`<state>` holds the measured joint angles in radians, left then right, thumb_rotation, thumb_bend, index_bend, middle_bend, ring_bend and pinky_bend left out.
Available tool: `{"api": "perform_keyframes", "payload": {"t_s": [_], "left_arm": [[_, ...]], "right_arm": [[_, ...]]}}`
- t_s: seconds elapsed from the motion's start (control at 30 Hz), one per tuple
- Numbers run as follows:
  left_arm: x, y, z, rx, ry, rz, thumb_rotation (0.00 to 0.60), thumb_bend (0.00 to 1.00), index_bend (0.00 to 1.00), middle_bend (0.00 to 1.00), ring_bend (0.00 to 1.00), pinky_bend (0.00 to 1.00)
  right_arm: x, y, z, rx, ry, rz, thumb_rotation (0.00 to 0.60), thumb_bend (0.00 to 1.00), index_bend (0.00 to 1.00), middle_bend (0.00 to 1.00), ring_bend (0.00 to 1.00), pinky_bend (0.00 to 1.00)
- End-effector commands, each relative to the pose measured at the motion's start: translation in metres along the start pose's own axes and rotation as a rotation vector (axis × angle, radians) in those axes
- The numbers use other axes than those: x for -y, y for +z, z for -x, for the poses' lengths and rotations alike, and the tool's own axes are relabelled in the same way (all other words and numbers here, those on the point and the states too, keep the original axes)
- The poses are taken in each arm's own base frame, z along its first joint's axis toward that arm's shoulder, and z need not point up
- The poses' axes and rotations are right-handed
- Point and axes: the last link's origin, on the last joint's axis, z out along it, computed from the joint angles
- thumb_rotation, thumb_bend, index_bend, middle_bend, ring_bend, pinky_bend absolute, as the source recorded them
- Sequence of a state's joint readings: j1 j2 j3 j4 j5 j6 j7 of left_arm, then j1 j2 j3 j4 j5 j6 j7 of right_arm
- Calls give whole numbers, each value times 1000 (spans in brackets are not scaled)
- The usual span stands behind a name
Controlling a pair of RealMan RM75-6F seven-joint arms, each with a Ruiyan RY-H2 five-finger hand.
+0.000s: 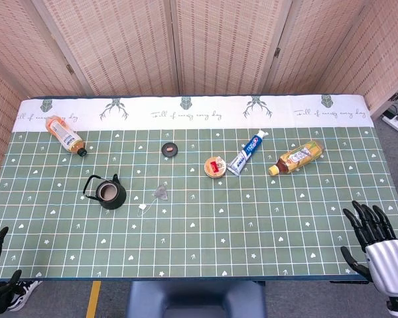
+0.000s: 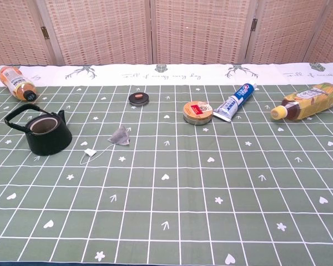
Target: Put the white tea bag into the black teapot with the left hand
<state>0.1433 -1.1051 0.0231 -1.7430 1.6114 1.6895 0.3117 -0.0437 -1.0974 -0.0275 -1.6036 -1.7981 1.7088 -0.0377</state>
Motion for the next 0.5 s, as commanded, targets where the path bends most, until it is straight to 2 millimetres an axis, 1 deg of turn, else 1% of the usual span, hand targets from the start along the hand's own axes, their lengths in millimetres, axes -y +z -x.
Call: {"api": "perform_keyframes", "payload": {"t_s": [0.03, 0.17, 0.23, 0.3, 0.33, 0.37, 0.4, 0.43, 0.47, 0.5], "left_arm": [[0, 0, 0, 1, -1, 0, 600, 266, 0, 17, 0, 102], [-1, 2, 1, 7, -5, 20, 600, 265, 0, 18, 0, 103], [-5, 5, 1, 3, -27, 58, 600, 266, 0, 26, 5, 117], [-10, 8, -1, 5, -21, 89, 600, 267, 0, 52, 23, 155], [-12, 9, -2, 9, 6, 98, 600, 267, 0, 82, 53, 204], [-16, 10, -4, 11, 39, 108, 600, 267, 0, 171, 141, 311], [-24, 13, -8, 12, 74, 132, 600, 267, 2, 250, 219, 391], [-32, 16, -11, 14, 91, 159, 600, 267, 10, 373, 337, 497], [-39, 20, -14, 14, 104, 187, 600, 268, 36, 534, 486, 616], [-49, 26, -18, 13, 111, 229, 600, 268, 66, 636, 579, 682]], "right_arm": [[0, 1, 0, 3, 0, 0, 600, 365, 0, 0, 0, 0], [0, 1, 1, 6, -2, 0, 600, 365, 0, 0, 0, 0], [1, -1, 0, 7, 0, -3, 600, 365, 0, 0, 0, 0], [0, -2, -1, -2, 4, -5, 600, 365, 0, 0, 0, 0], [0, -2, -2, -7, 5, -4, 600, 365, 0, 0, 0, 0], [0, -3, -2, -9, 6, -4, 600, 365, 0, 0, 0, 0], [0, -3, -3, -11, 8, -4, 600, 365, 0, 0, 0, 0], [0, -2, -3, -14, 10, -5, 600, 365, 0, 0, 0, 0], [0, -2, -3, -16, 11, -8, 600, 365, 0, 0, 0, 0], [0, -2, -4, -19, 13, -12, 600, 365, 0, 0, 0, 0]]}}
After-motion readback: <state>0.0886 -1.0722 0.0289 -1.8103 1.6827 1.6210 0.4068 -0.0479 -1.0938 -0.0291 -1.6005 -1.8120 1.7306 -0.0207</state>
